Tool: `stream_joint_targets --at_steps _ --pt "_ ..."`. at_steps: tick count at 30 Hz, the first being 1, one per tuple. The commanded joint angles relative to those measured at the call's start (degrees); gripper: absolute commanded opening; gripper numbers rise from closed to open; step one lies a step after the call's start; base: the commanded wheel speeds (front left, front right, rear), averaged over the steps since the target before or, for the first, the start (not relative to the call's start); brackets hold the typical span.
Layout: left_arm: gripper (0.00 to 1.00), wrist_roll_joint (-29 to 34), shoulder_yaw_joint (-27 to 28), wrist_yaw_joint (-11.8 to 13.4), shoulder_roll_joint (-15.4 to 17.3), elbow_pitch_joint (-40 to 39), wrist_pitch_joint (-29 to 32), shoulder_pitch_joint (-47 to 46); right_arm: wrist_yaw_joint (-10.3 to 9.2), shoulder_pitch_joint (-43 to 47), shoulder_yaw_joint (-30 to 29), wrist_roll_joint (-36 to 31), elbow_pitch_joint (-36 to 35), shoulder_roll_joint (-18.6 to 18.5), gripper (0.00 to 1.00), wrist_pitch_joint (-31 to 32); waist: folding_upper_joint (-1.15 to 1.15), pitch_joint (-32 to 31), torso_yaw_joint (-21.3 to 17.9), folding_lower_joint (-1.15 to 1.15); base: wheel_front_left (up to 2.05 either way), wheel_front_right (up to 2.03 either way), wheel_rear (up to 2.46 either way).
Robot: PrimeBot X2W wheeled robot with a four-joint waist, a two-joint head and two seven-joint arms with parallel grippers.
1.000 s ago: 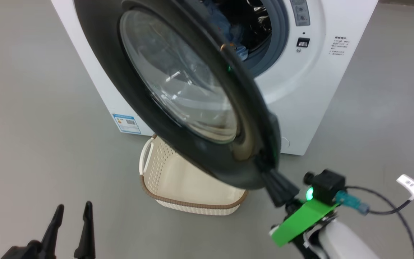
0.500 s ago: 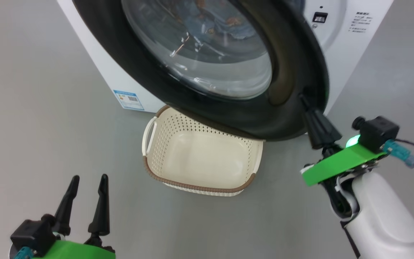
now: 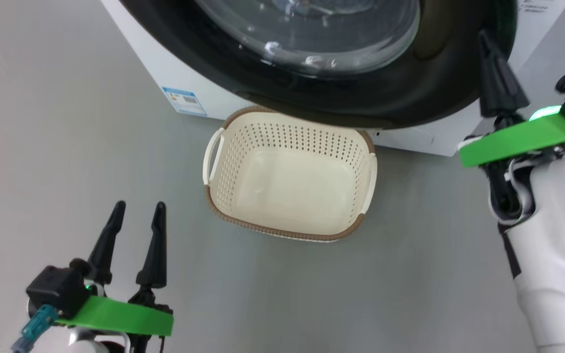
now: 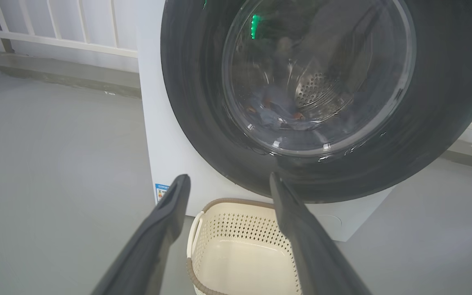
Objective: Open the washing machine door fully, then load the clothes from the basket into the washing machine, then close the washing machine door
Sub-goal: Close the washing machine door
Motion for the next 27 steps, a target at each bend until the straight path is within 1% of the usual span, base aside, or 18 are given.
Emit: stream_joint_targets --at_steps 1,10,20,27 --pt "1.0 -0.3 1.4 -0.1 0.8 -1.7 -0.4 -2.1 0.07 -2.5 0.2 -0.4 -0.8 -0.1 0.0 -0.3 0.0 2.1 1.4 0.0 0.0 0.0 0.0" --pt "1.0 -0.1 -0.4 -0.1 0.0 -2.2 -0.4 -4.7 0.07 -8.3 -2.3 -1.2 0.8 -1.6 0.0 -0.3 0.0 5.7 3.5 0.0 0.0 0.0 0.0" --pt "1.0 -0.1 -0.8 -0.1 -0.3 -2.4 -0.4 -6.6 0.07 -12.0 -5.2 -2.7 1.5 -0.9 0.0 -0.3 0.0 7.8 4.3 0.0 0.0 0.0 0.0" --pt "1.0 0.1 -0.6 -0.1 0.0 -1.1 -0.4 -6.6 0.07 -10.2 -2.1 -3.1 0.8 -0.5 0.0 -0.3 0.0 6.7 3.6 0.0 0.0 0.0 0.0"
